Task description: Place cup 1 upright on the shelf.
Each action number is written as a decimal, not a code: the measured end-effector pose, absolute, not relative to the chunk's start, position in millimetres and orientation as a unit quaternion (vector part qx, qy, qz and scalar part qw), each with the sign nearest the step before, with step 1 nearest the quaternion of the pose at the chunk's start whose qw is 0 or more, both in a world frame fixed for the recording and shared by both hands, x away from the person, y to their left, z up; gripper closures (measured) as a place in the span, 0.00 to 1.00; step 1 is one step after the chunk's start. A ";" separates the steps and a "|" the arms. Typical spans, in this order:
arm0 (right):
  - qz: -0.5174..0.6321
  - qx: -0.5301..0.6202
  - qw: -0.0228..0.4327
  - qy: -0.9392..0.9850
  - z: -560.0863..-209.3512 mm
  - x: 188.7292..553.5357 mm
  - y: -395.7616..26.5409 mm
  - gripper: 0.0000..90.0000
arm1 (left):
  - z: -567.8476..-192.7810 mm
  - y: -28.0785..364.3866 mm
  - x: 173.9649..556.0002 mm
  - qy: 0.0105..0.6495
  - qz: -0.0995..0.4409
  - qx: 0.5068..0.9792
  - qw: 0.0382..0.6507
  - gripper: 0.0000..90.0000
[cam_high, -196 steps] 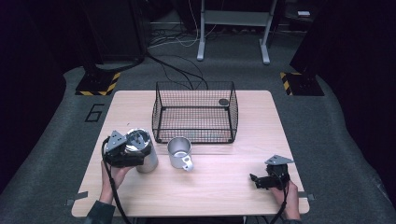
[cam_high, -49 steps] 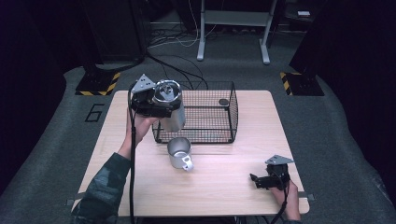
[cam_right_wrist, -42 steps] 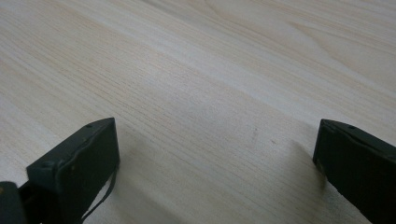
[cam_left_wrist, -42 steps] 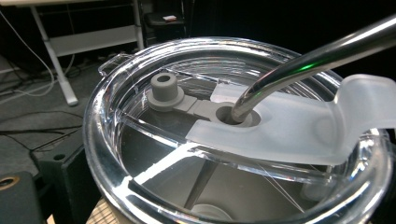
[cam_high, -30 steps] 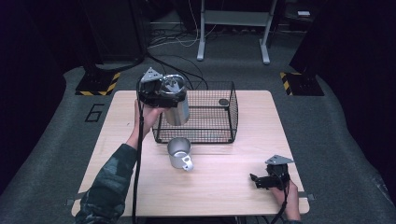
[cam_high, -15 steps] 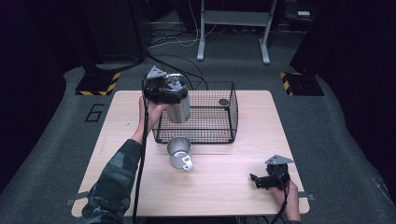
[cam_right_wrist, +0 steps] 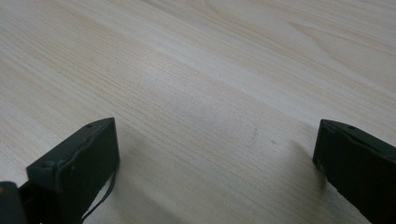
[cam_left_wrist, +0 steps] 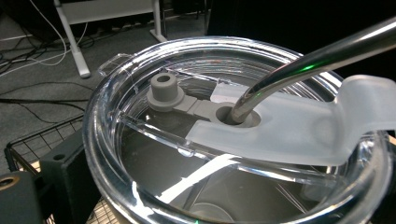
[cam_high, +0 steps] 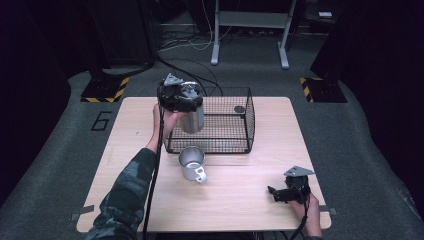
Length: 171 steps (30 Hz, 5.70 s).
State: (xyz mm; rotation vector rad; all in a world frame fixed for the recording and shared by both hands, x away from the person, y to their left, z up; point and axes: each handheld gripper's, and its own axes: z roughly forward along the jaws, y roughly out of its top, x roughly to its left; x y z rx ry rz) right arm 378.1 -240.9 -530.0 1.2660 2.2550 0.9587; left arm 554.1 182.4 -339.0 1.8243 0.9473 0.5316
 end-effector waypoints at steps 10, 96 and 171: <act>0.341 0.451 0.192 0.802 -530.0 378.1 -240.8 0.00 | -352.1 177.6 561.6 0.396 0.218 0.752 0.480 0.04; 0.339 0.447 0.192 0.805 -530.0 377.9 -241.5 0.00 | -410.5 166.3 566.1 0.443 0.227 0.753 0.430 0.02; 0.340 0.444 0.191 0.807 -530.0 378.7 -240.8 0.00 | -414.5 300.0 432.3 0.398 0.222 0.779 0.431 0.00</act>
